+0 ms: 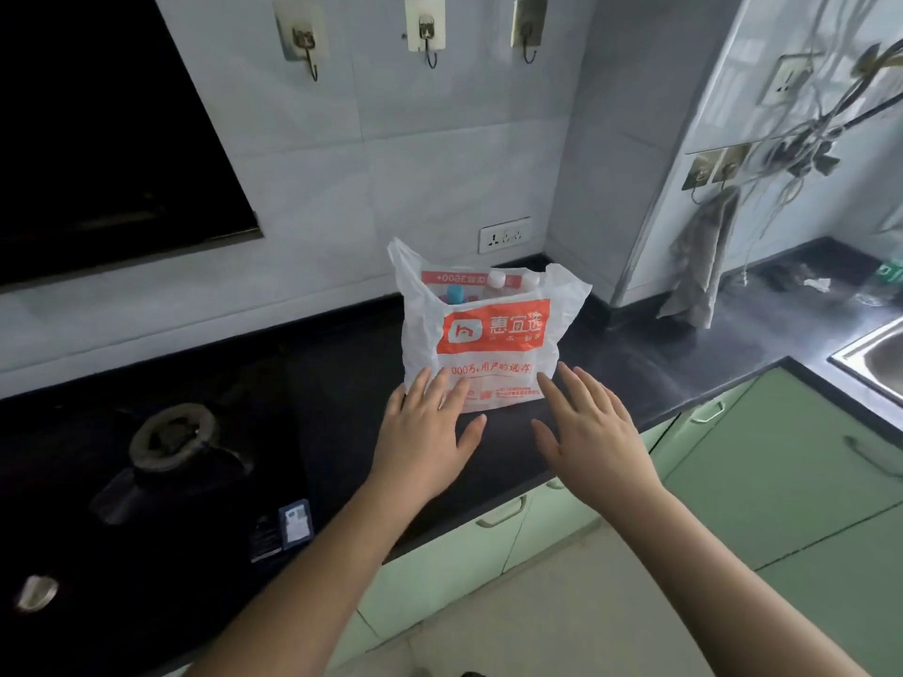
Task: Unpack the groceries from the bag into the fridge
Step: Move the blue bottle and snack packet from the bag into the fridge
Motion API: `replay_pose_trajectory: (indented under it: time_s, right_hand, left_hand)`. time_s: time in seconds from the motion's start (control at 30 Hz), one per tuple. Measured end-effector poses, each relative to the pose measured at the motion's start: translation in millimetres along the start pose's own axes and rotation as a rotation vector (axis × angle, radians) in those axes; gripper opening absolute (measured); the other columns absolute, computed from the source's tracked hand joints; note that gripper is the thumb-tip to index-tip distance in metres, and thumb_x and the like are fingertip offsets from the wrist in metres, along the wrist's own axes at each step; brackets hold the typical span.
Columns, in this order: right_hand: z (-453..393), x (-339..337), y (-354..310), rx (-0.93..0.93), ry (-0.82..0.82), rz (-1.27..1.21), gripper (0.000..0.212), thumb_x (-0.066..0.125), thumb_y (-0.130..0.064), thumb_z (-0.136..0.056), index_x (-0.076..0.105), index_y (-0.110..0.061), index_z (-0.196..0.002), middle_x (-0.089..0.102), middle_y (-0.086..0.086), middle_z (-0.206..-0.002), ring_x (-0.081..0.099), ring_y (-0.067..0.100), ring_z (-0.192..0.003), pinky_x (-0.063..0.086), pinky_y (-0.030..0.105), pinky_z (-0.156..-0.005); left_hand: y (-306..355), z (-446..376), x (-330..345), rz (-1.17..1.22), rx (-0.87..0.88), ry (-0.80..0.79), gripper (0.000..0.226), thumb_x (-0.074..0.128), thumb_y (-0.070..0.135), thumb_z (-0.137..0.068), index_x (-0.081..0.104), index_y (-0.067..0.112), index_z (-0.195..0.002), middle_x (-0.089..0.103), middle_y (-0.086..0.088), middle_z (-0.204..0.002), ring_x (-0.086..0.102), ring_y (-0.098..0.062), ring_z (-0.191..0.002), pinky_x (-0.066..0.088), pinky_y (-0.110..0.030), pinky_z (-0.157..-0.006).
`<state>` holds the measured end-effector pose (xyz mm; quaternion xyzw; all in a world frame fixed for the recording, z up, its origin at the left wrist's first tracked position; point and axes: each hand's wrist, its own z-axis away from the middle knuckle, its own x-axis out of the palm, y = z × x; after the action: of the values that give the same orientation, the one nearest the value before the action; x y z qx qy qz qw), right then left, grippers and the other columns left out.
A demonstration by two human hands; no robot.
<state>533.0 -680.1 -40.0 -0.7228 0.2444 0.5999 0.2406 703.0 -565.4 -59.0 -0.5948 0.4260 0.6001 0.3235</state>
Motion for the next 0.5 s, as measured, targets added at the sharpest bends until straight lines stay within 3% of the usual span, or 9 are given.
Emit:
replay_pose_trajectory:
  time_s: [0.27,0.4,0.5]
  right_hand:
    - [-53,13,-2,0.008,-0.050,-0.011,0.057,0.035,-0.039,-0.097,0.022,-0.025,-0.151,0.024,0.002,-0.158,0.019,0.023,-0.146,0.011,0.037,-0.118]
    - [-80,20,3,0.006,-0.056,-0.004,0.059,0.034,-0.042,-0.097,0.018,-0.025,-0.152,0.021,0.002,-0.159,0.015,0.022,-0.147,0.008,0.037,-0.118]
    - [-106,28,9,-0.014,-0.050,0.002,0.059,0.034,-0.042,-0.097,0.023,-0.022,-0.151,0.025,0.003,-0.157,0.020,0.023,-0.146,0.009,0.037,-0.117]
  left_hand:
    - [-28,-69,0,0.032,0.091,0.021,0.070,0.023,0.063,-0.096,0.017,0.026,-0.156,0.018,-0.001,-0.164,0.014,-0.021,-0.151,0.018,-0.050,-0.121]
    - [-34,-90,-1,0.052,0.105,0.043,0.076,0.013,0.066,-0.091,0.017,0.026,-0.155,0.020,-0.001,-0.163,0.013,-0.022,-0.151,0.012,-0.046,-0.122]
    - [-37,-108,-3,0.060,0.115,0.047,0.069,0.023,0.063,-0.096,0.019,0.026,-0.155,0.020,0.000,-0.163,0.011,-0.021,-0.151,0.008,-0.044,-0.122]
